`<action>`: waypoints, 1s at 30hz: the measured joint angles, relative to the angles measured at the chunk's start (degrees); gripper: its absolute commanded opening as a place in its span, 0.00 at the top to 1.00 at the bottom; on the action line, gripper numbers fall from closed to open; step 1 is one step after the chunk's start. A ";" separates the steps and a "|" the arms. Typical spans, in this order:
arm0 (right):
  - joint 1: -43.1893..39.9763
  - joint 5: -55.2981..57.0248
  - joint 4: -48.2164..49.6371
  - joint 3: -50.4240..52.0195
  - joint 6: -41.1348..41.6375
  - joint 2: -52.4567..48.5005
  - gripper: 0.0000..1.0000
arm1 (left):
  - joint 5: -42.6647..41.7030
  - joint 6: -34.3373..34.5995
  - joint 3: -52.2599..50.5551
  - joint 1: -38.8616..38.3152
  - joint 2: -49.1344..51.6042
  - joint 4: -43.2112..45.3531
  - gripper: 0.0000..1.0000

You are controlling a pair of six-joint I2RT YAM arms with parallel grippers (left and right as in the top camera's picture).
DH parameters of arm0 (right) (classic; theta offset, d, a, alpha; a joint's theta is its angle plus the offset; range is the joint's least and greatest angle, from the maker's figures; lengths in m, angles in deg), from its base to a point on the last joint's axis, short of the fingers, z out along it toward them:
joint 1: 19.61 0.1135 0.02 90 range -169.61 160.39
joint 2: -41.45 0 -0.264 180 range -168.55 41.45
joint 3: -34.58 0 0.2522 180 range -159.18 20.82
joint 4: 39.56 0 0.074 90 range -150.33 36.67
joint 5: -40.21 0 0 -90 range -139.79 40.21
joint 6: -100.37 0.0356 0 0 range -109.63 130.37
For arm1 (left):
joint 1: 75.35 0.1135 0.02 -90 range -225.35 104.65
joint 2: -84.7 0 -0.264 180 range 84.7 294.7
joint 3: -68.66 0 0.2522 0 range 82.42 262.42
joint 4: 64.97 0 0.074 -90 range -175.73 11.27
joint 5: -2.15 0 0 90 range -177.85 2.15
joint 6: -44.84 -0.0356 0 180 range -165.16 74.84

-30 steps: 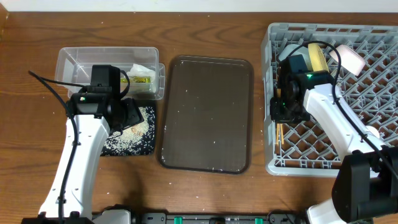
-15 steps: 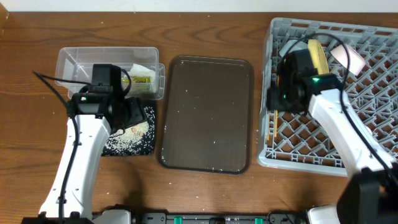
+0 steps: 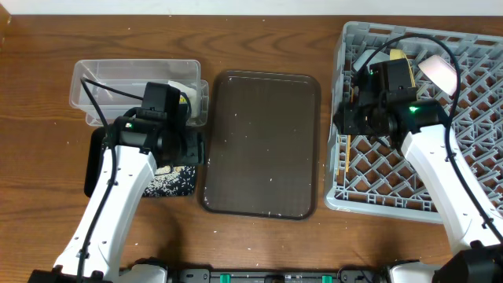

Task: Sort waste into correct bins and load items into the dishwasher rack
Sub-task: 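Release the chopstick and lift the right gripper out of the rack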

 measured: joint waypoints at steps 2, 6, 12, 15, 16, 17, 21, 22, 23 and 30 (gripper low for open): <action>0.04 -2.23 0.00 0.00 -1.29 0.00 0.99 | 0.07 0.00 0.00 0.07 0.00 0.00 0.31; 1.36 -5.29 -0.57 0.00 -3.23 -0.11 0.99 | 0.48 0.02 0.00 0.09 0.00 -0.02 0.31; 5.49 -6.32 -1.88 1.36 -4.09 -2.27 0.99 | 0.55 0.02 0.00 0.09 0.00 -0.07 0.31; 5.90 -4.31 -3.89 3.65 -3.17 -3.61 0.99 | 0.66 0.02 0.00 0.09 0.00 -0.09 0.31; 5.86 -3.50 -4.44 4.31 -2.73 -3.89 0.99 | 0.68 0.02 0.00 0.09 0.00 -0.09 0.31; 5.79 -2.43 -4.96 5.07 -2.14 -4.09 0.99 | 0.68 0.02 0.00 0.09 0.00 -0.09 0.31; 5.95 -0.22 -7.19 6.78 0.09 -4.22 0.99 | 0.68 0.02 0.00 0.09 0.00 -0.11 0.31; 6.23 0.28 -7.96 6.78 0.83 -4.22 0.99 | 0.68 0.02 0.00 0.09 0.00 -0.11 0.31; 6.40 0.87 -8.39 6.80 1.38 -4.22 0.99 | 0.68 0.02 0.00 0.09 0.00 -0.13 0.31; 6.75 4.42 -9.29 7.50 3.96 -4.22 0.99 | 0.68 0.02 0.00 0.09 0.00 -0.13 0.31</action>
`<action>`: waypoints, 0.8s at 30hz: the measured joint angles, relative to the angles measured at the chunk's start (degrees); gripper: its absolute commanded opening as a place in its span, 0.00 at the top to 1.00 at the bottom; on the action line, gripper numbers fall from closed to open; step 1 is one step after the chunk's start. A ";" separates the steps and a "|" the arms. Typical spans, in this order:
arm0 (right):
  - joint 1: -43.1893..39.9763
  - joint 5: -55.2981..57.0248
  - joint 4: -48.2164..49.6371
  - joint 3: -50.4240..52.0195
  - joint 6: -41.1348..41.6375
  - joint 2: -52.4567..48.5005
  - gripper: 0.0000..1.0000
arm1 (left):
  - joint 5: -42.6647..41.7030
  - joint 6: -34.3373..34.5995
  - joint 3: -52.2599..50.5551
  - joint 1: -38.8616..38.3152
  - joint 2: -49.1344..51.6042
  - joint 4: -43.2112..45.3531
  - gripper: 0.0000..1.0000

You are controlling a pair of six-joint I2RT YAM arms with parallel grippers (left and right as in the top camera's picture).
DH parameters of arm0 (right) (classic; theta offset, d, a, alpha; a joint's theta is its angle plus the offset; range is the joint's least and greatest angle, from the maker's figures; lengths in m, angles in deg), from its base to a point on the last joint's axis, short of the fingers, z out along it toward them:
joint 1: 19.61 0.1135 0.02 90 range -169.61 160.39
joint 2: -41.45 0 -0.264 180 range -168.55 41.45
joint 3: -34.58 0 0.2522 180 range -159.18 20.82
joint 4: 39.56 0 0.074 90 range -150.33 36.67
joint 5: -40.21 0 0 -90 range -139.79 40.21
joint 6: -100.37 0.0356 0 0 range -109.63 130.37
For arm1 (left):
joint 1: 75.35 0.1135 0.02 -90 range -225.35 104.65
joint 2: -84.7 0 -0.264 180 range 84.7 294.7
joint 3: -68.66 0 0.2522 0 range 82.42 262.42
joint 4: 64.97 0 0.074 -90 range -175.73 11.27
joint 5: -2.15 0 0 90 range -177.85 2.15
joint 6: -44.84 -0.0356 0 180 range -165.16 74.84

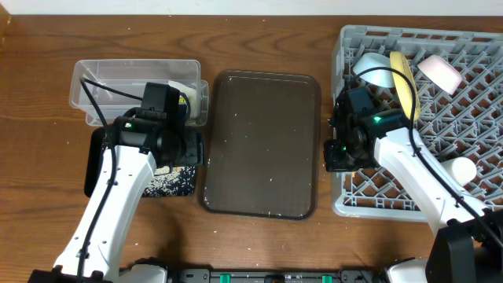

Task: Sort waste into correct bins and load items into the dishwasher rack
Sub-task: 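Release the chopstick and lift the right gripper out of the rack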

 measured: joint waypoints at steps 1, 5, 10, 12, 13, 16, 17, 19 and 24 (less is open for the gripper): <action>0.00 0.35 0.20 0.00 0.15 0.00 0.99 | 0.00 0.00 0.00 0.00 0.00 0.02 0.31; 0.00 0.85 1.86 0.02 0.39 0.00 0.98 | 0.00 0.00 0.00 0.00 0.00 0.04 0.31; -0.09 0.15 8.74 0.20 0.72 0.72 0.92 | 0.00 0.00 0.00 0.00 0.00 2.16 0.31; -0.81 -0.85 13.05 0.22 1.33 2.38 0.84 | 0.02 0.00 0.00 0.00 0.00 3.32 0.31; -1.29 -1.07 14.64 0.20 1.75 3.19 0.79 | 0.02 0.00 0.00 0.00 0.00 3.72 0.31; -4.72 -1.86 18.95 0.20 2.27 6.73 0.71 | 0.02 0.00 0.00 0.00 0.00 4.00 0.31; -6.12 -1.90 19.63 0.20 2.47 7.93 0.68 | 0.02 0.00 0.00 0.00 0.00 3.96 0.31; -9.22 -2.25 19.61 0.20 2.40 9.92 0.60 | 0.02 0.00 0.00 0.00 0.00 3.67 0.31; -16.17 -3.08 13.00 0.20 0.28 12.90 0.47 | 0.02 0.00 0.00 0.00 0.00 0.42 0.31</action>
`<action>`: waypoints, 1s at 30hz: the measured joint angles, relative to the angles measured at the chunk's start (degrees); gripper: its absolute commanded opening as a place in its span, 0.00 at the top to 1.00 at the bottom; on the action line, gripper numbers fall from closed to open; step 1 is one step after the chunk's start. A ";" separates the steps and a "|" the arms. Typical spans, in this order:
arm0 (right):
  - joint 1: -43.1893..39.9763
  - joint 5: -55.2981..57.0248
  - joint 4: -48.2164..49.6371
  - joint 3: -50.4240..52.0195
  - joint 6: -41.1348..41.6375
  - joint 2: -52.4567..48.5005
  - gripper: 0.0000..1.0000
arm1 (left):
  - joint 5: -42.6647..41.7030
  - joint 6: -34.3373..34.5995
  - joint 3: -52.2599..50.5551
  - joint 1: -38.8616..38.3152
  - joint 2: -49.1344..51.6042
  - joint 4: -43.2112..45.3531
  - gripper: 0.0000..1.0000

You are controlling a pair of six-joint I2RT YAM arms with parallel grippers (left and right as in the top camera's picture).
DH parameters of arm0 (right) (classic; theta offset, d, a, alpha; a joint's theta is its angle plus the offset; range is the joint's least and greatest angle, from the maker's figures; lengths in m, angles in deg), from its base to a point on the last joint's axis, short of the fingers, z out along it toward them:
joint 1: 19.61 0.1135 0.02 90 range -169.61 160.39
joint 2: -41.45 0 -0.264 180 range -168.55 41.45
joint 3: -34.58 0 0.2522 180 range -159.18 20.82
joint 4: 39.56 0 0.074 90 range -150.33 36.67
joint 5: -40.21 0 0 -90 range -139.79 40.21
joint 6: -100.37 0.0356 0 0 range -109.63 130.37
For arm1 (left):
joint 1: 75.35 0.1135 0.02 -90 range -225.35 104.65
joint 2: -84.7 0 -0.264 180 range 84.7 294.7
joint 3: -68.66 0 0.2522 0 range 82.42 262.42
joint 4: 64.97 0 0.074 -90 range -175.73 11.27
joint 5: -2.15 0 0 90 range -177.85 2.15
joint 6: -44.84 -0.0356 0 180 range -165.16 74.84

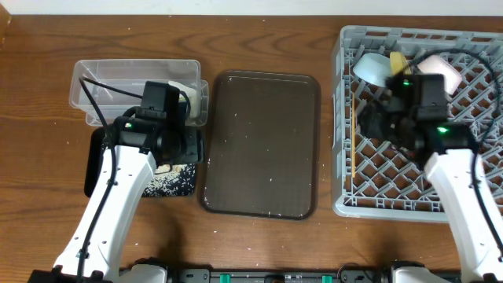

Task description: Sort waste into correct bins and load items into the dishwasher rack

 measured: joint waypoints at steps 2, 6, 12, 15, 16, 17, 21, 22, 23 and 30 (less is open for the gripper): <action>-1.60 -0.02 -3.15 0.00 -1.01 0.98 0.44 | 0.02 0.00 0.00 0.00 0.00 -1.60 0.31; -2.80 2.84 -8.87 0.00 -2.14 4.52 0.41 | 0.02 -0.02 0.00 0.00 -0.39 -3.43 0.31; -2.80 5.53 -9.73 1.36 -3.39 12.07 0.33 | 0.13 -0.79 -1.03 0.00 -8.02 -2.69 0.32; -2.80 6.10 -7.78 5.25 -3.96 17.40 0.13 | 0.15 -1.60 -3.39 0.00 -15.65 -0.66 0.31; -2.80 6.21 -6.67 7.15 -4.15 19.56 0.01 | 0.17 -1.88 -4.63 0.00 -19.39 -0.04 0.31; -2.80 6.43 -5.79 8.70 -4.02 21.16 0.01 | 0.20 -2.08 -5.57 0.00 -22.10 0.44 0.31; -2.80 6.75 -2.71 15.72 -4.63 28.61 0.01 | 1.88 -2.23 -10.97 0.00 -35.54 1.99 0.31; -2.80 6.84 -2.34 17.20 -4.63 30.53 0.01 | 2.32 -2.23 -12.24 0.00 -38.58 2.03 0.31; -2.80 6.88 -2.27 18.10 -4.63 31.85 0.01 | 2.82 -2.21 -13.35 0.00 -41.72 1.97 0.31; -2.80 7.10 -2.51 19.65 -4.63 35.06 0.01 | 3.67 -2.23 -14.69 0.00 -49.42 2.16 0.31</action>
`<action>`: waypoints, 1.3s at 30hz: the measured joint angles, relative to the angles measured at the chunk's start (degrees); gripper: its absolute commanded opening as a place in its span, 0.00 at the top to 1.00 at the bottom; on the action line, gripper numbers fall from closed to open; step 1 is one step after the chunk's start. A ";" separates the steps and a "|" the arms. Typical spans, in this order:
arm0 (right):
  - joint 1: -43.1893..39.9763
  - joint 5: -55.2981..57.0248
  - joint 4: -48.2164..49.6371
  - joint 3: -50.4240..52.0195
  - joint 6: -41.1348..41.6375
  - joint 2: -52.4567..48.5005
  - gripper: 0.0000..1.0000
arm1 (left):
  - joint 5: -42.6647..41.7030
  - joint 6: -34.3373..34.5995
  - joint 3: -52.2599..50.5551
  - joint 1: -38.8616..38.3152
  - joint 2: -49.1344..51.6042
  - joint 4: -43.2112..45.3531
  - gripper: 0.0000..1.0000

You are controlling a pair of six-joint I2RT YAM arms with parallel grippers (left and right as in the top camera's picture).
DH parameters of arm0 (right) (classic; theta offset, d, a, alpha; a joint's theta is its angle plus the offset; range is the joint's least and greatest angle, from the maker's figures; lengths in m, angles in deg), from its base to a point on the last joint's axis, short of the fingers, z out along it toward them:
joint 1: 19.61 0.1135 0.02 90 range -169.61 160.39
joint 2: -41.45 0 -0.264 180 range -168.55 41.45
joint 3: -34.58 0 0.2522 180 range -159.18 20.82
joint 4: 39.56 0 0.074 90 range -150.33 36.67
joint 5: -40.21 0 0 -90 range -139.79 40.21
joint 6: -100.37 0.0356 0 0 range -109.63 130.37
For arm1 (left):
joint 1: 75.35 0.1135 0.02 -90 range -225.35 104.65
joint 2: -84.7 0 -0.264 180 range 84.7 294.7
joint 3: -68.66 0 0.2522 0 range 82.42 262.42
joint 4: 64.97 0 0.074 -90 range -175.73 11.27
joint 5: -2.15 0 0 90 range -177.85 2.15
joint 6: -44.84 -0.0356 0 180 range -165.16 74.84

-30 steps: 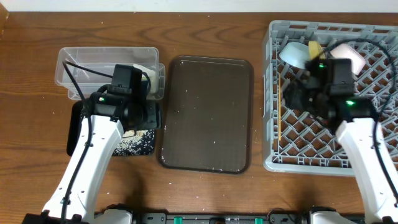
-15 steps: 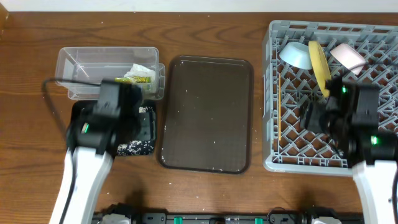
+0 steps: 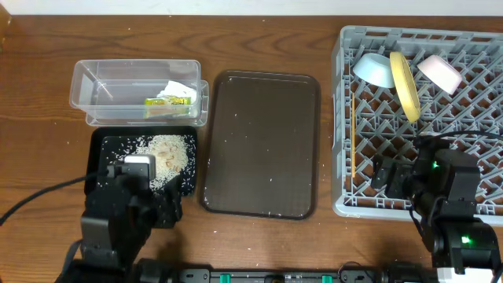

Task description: Sort waste into correct bins and load items into the dishwasher rack

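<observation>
The grey dishwasher rack point(image 3: 343, 118) on the right holds a white bowl point(image 3: 374, 69), a yellow plate point(image 3: 405, 85) on edge and a pink bowl point(image 3: 438, 73) along its back. A thin yellow stick point(image 3: 354, 137) lies in its left column. At the left stands a clear bin point(image 3: 94, 86) with a green-yellow wrapper point(image 3: 169, 98). In front of it a black bin point(image 3: 100, 149) holds rice-like scraps point(image 3: 165, 149). My left gripper point(image 3: 169, 208) sits at the black bin's front edge, and my right gripper point(image 3: 385, 177) is over the rack's front edge. Neither gripper's jaws show clearly.
A brown tray point(image 3: 262, 141) with only crumbs on it lies between the bins and the rack. Both arms sit low at the table's front edge, and a black cable point(image 3: 39, 196) runs off to the left.
My left arm was over the bins and now sits at the table's front, so both bins show in full. My right arm has moved from the rack's back to its front edge.
My left arm stayed over the two bins through all earlier moments. My right gripper was over the rack's back left, then at its left edge, then near the yellow plate. Now both arms are at the front.
</observation>
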 measured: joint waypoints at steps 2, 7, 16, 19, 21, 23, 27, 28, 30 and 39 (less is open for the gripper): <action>0.00 0.11 -0.46 0.02 0.00 -0.11 0.01 | 0.00 0.00 0.00 0.00 -0.33 0.02 0.31; 0.00 0.17 -0.66 0.02 0.00 -0.09 0.01 | 0.17 0.00 -0.07 0.00 -0.31 0.00 0.31; 0.00 0.17 -0.72 0.02 0.00 -0.11 0.01 | 0.61 0.00 -0.11 0.00 -0.31 0.00 0.31; 0.00 0.17 -0.87 0.02 0.00 -0.11 0.01 | 0.61 0.00 -0.11 0.00 -0.31 0.00 0.31; 0.00 0.17 -0.90 0.02 0.00 -0.09 0.01 | 0.61 0.00 -0.11 0.00 -0.31 0.00 0.31; 0.00 0.20 -1.33 0.02 0.00 -0.11 0.01 | 0.61 0.00 -0.11 0.00 -0.31 0.00 0.31; 0.00 0.17 -2.51 0.37 0.00 0.68 0.01 | 0.63 0.00 -0.11 0.00 -0.31 0.02 0.31; 0.00 0.20 -2.27 0.55 0.00 1.36 0.01 | 0.63 0.02 -0.11 0.00 -0.31 0.00 0.31; 0.00 0.20 -0.59 1.03 0.00 2.86 0.01 | 0.63 0.02 -0.11 0.00 -0.31 0.00 0.31; 0.02 0.22 23.45 12.87 -0.79 17.84 0.01 | 0.63 0.00 -0.22 0.00 -0.31 0.02 0.31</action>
